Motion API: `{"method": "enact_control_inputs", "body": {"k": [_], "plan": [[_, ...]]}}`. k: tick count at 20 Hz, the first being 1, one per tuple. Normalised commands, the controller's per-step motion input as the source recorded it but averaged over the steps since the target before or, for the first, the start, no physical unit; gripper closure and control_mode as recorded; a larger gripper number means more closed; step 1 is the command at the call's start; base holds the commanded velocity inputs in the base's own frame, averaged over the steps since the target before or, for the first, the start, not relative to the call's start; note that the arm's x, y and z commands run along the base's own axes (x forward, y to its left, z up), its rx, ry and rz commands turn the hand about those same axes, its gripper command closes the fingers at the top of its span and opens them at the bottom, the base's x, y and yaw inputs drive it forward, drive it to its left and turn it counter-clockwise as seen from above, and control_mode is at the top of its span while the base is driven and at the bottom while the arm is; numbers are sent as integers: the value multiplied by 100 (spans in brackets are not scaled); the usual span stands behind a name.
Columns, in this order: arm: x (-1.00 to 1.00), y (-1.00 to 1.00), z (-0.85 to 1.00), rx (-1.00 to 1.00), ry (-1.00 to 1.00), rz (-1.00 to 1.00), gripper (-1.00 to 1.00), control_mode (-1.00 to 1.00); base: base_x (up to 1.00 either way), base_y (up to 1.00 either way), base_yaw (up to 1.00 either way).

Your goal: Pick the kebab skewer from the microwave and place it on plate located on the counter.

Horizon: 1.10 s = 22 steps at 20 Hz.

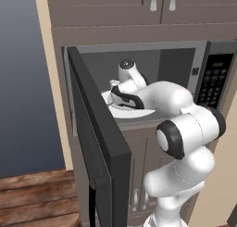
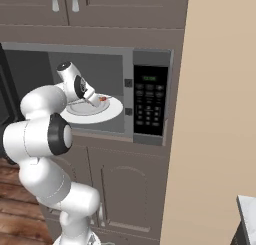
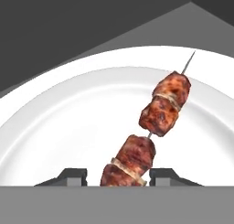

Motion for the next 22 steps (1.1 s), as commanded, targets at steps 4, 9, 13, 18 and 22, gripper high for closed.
{"method": "enact_control_inputs", "body": {"k": [4,9,13,18,22], "plan": [[0,0,0,0,0,0,100,-100,0,0,0],[-1,-1,-2,0,0,1,100,-100,0,0,0],[-52,-6,2,0,-1,13,100,-100,0,0,0],[-84,-4,25,0,-1,18,100,-100,0,0,0],[-85,-1,54,0,0,24,100,-100,0,0,0]]}}
